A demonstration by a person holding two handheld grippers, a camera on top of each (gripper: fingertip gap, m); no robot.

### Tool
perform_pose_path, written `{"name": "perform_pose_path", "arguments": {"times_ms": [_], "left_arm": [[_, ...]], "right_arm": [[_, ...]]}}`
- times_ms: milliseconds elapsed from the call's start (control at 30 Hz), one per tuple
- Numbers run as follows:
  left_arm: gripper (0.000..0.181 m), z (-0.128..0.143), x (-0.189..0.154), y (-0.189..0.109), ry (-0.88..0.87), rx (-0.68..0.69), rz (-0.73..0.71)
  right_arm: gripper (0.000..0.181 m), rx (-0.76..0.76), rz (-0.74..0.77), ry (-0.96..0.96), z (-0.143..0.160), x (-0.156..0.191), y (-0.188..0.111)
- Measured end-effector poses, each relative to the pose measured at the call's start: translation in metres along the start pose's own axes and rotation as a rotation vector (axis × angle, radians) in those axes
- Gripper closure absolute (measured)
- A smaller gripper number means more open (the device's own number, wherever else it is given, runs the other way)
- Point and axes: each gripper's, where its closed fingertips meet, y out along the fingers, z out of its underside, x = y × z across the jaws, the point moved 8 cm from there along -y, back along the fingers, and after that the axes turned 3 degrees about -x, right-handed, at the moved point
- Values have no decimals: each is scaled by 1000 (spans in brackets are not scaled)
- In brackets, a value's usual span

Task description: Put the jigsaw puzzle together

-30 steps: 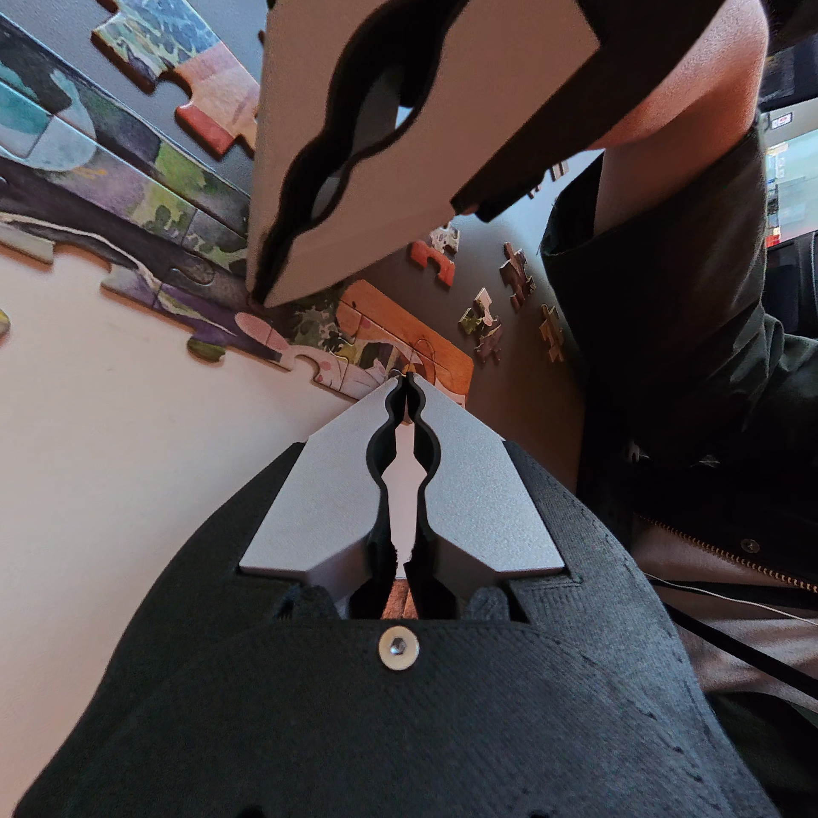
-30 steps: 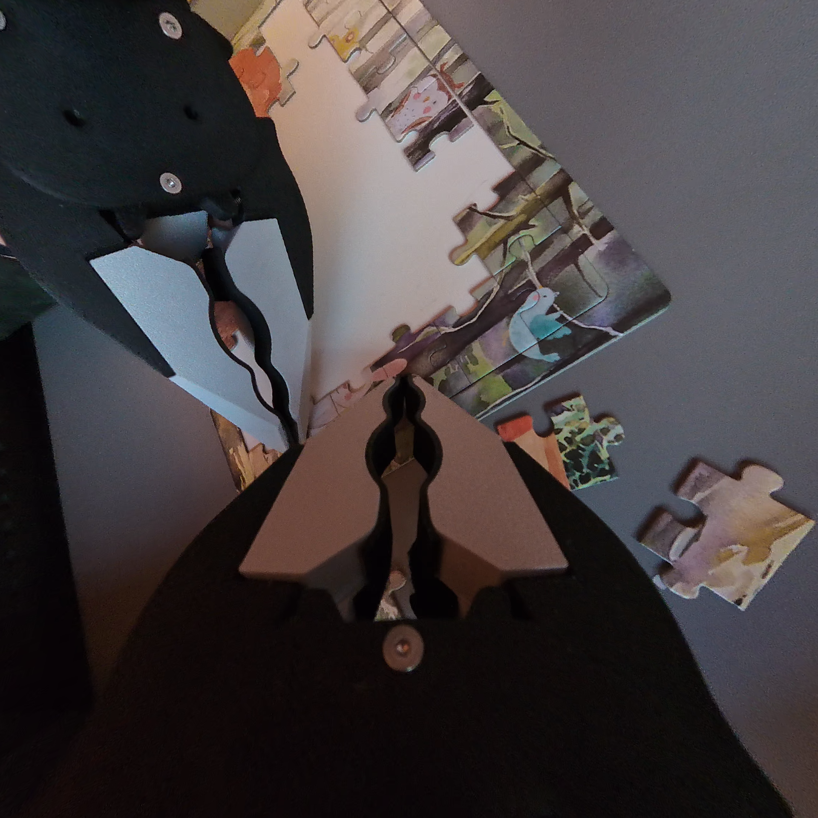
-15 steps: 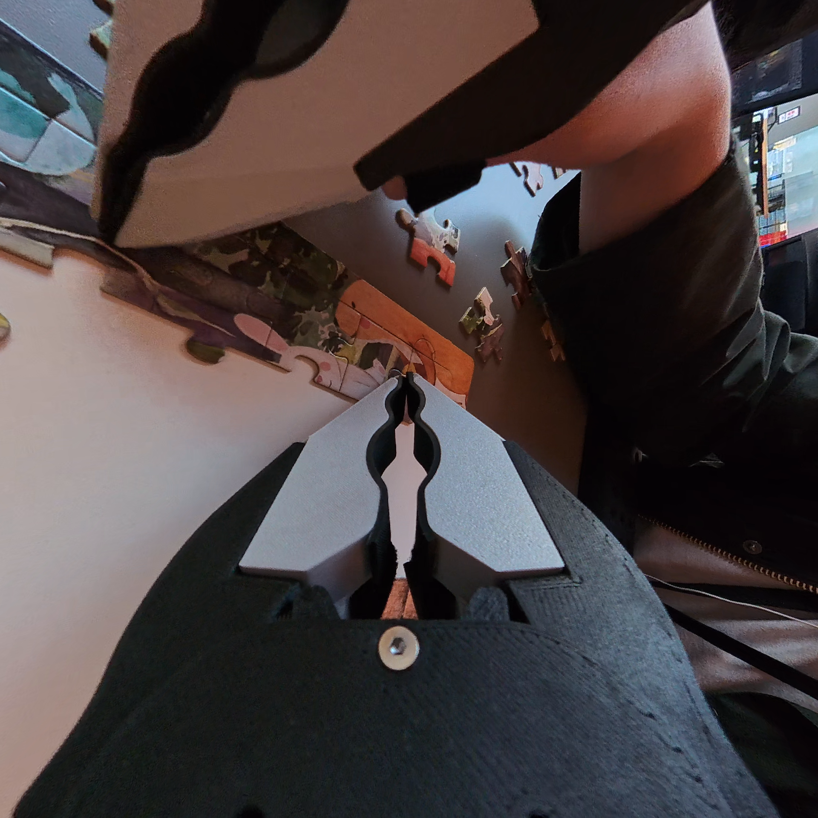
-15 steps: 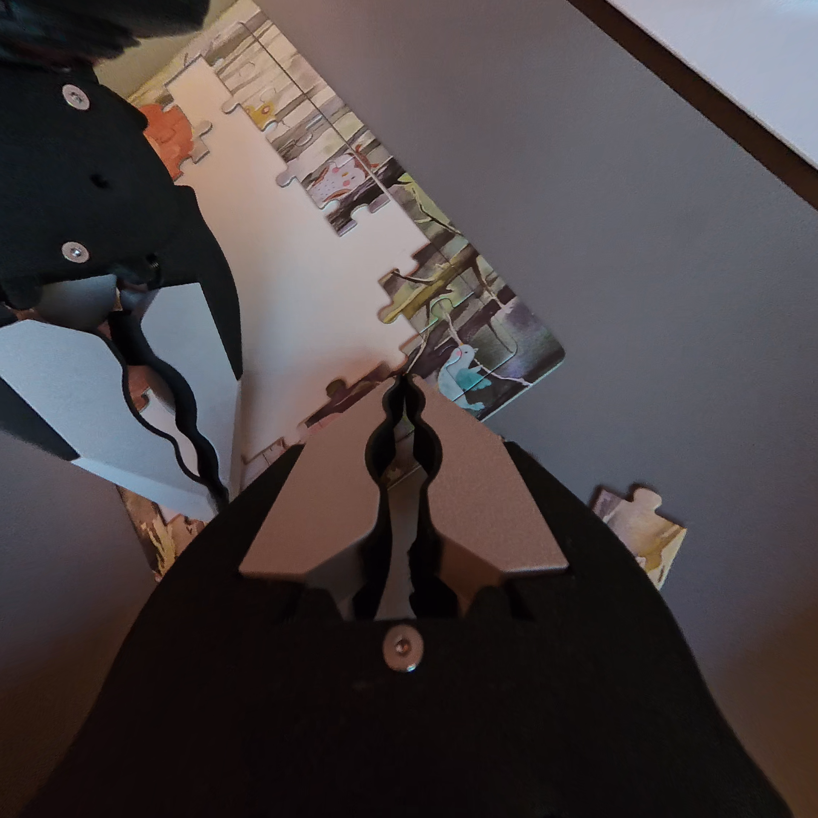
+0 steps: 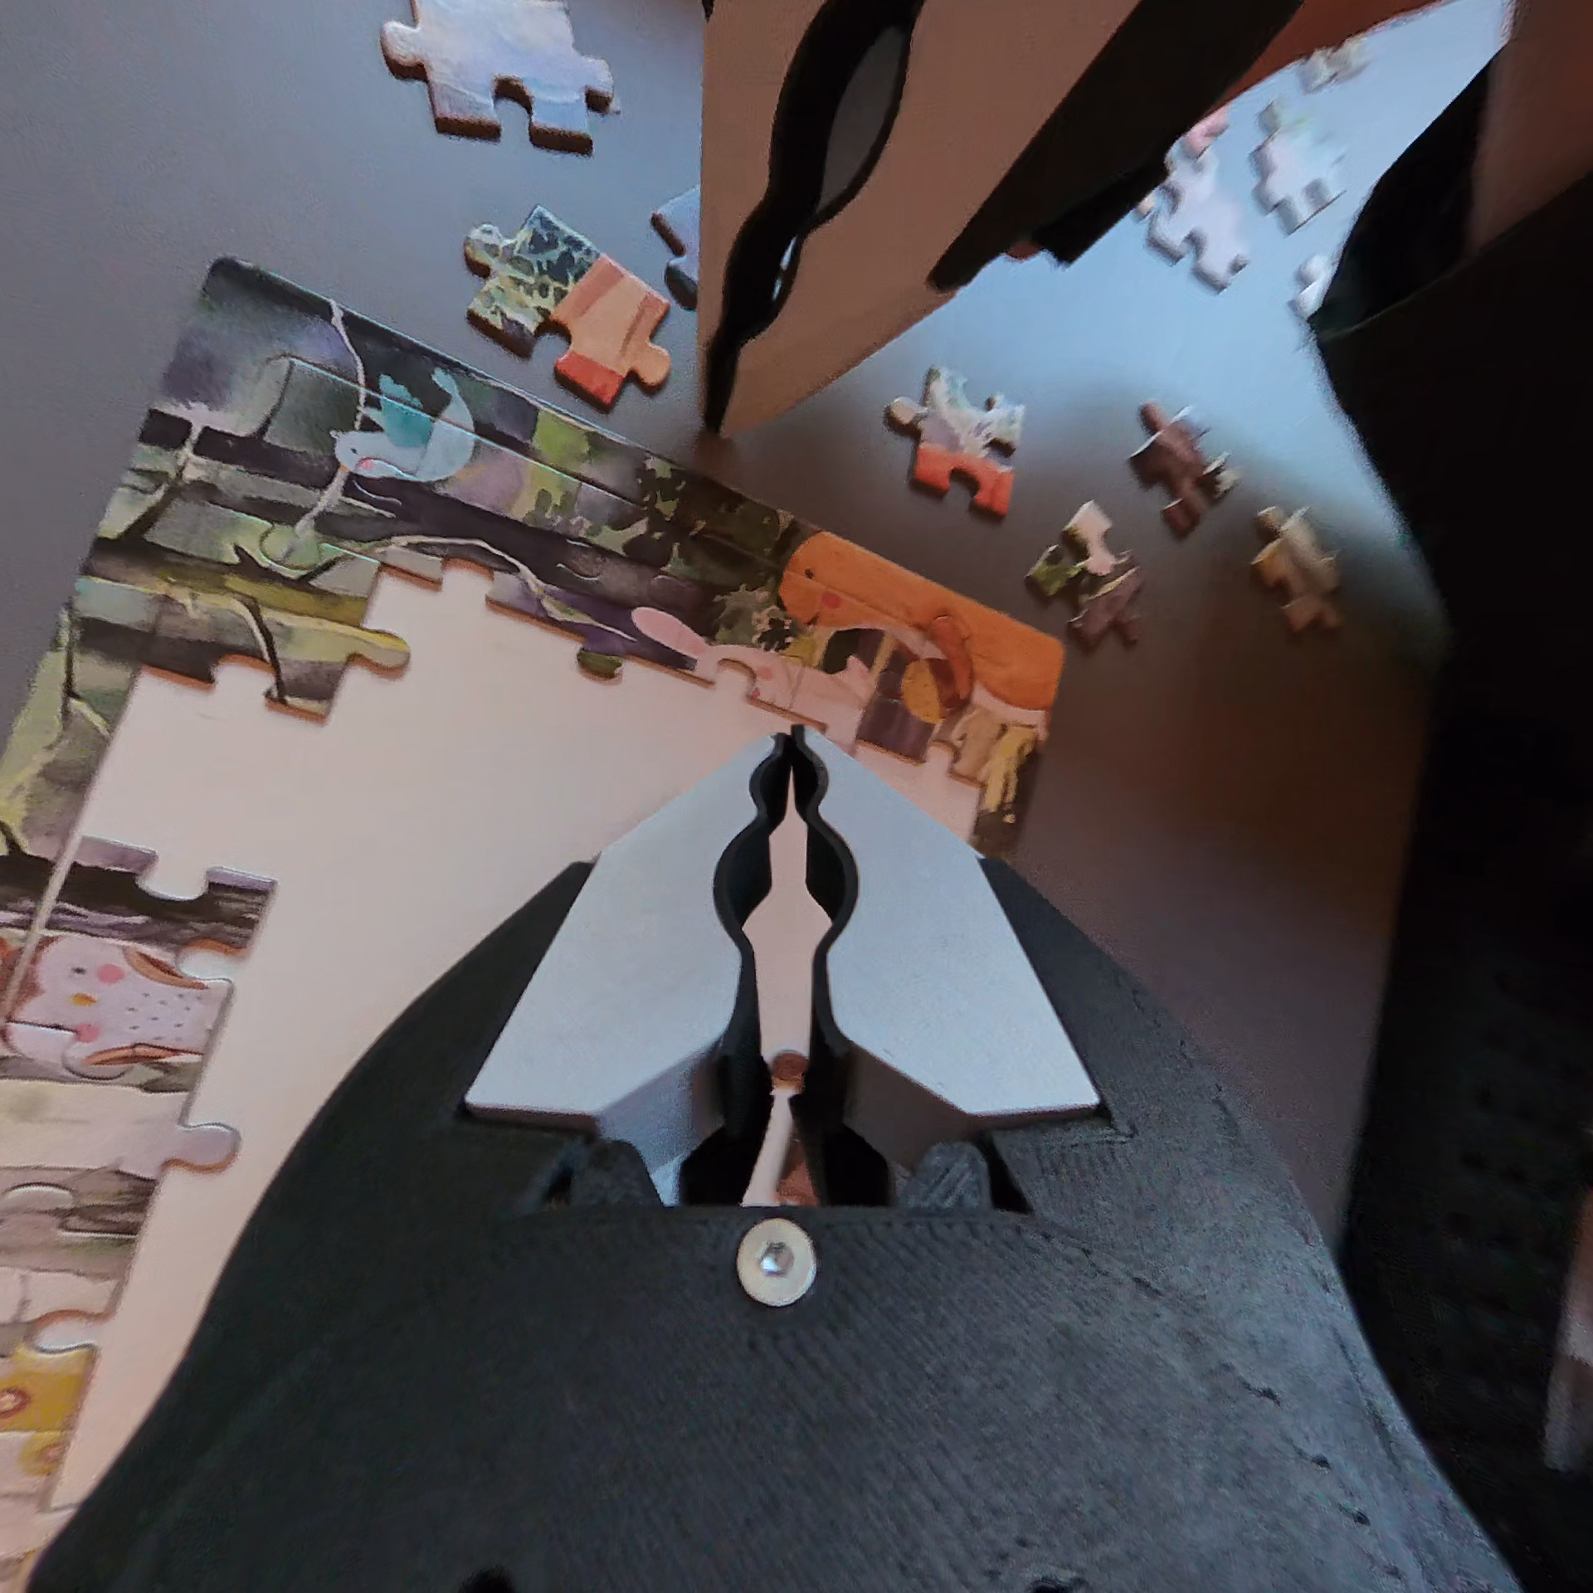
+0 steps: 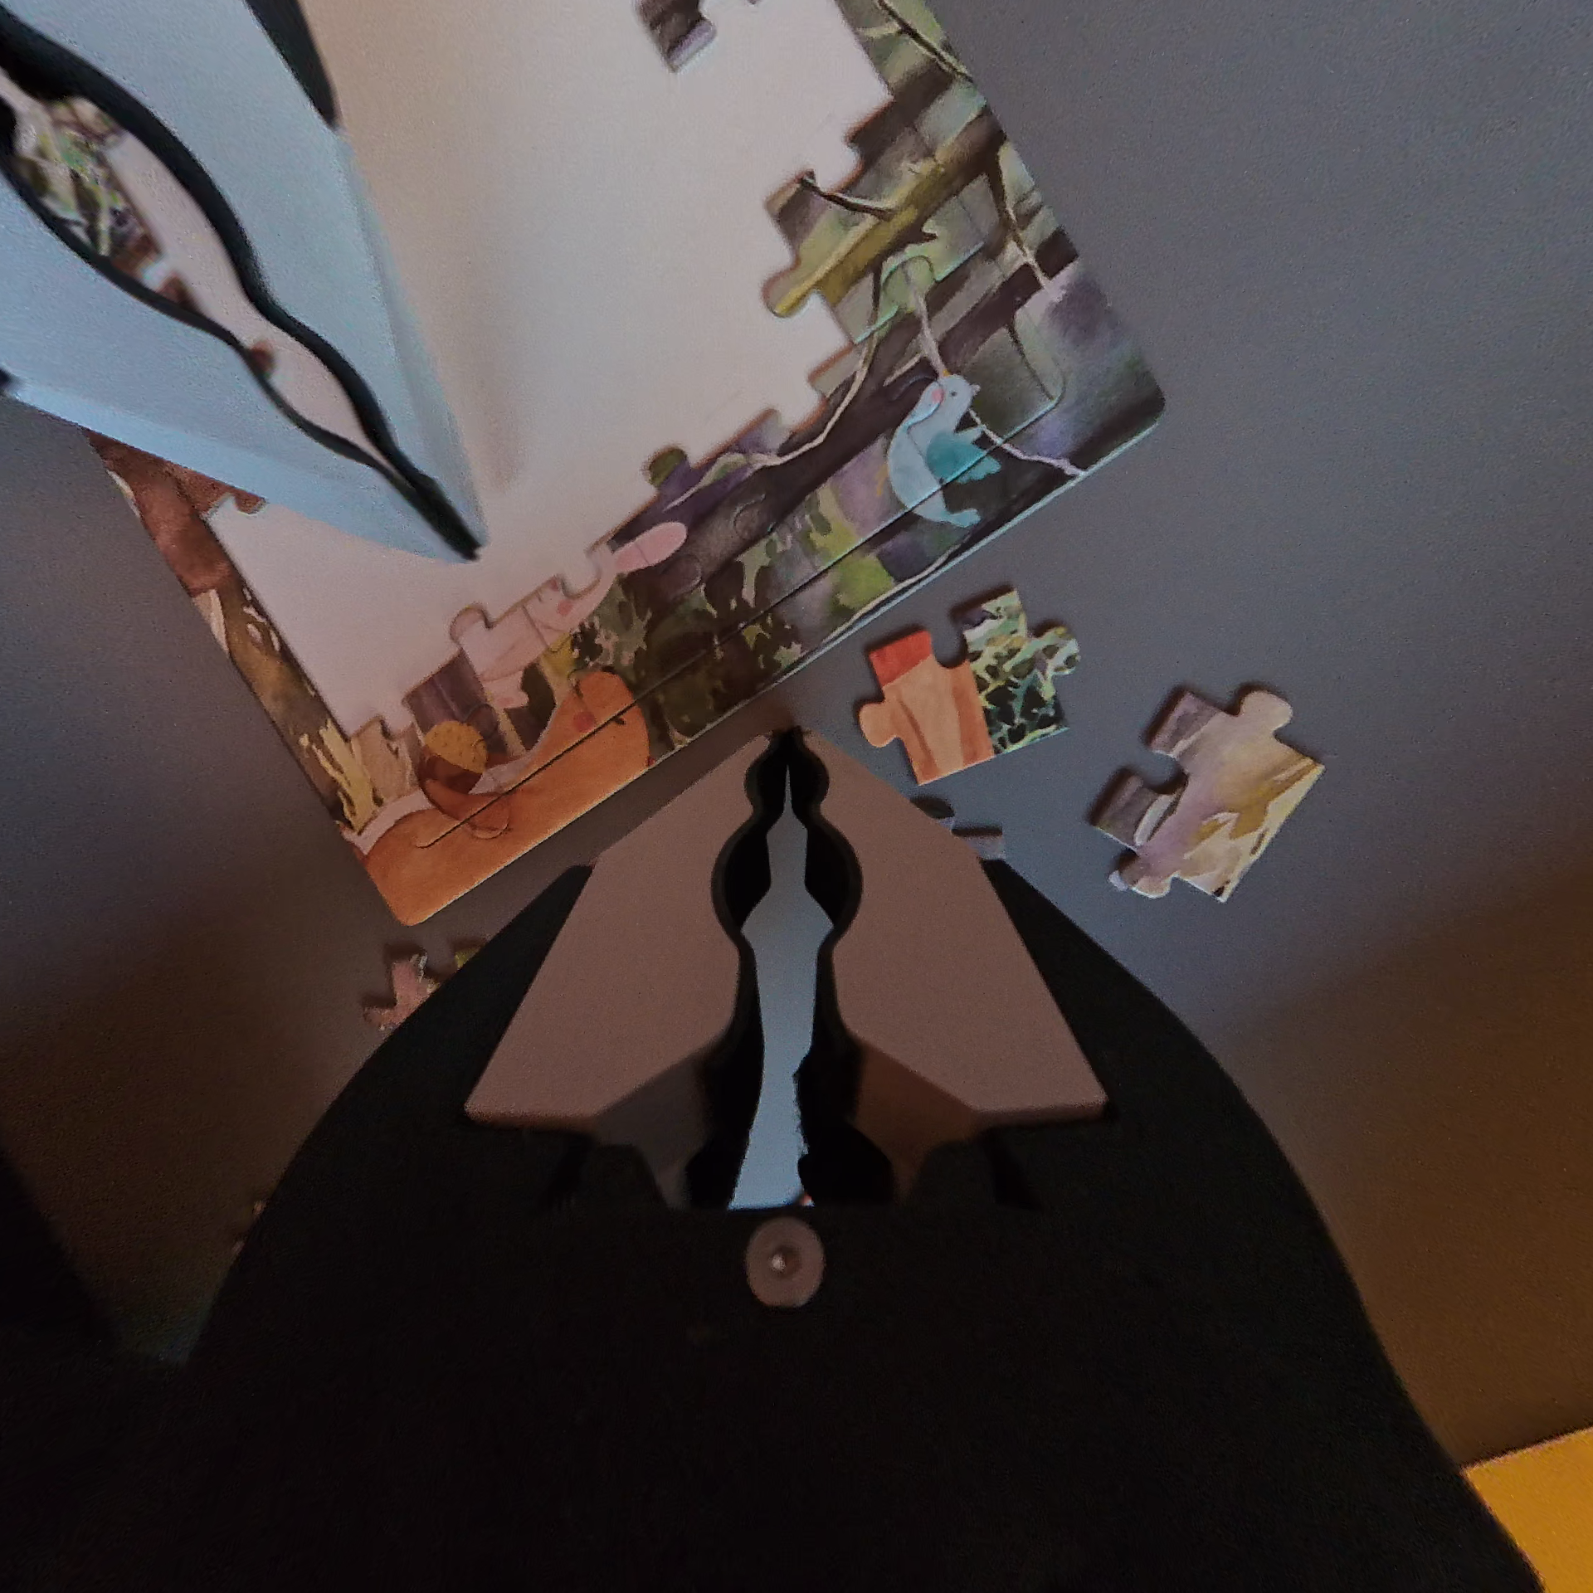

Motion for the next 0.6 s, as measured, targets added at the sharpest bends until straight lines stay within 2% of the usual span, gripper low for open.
{"name": "perform_pose_path", "arguments": {"times_ms": [67,167,600], "left_arm": [[181,1,0,6,69,18,-73],[181,1,-4,13,124,28,-103],[181,-2,-7,21,106,3,-81]], "right_arm": [[181,4,-17,4,1,1,0],[181,9,-32,-12,1,4,1],[181,18,-48,-17,-2,7,4]]}}
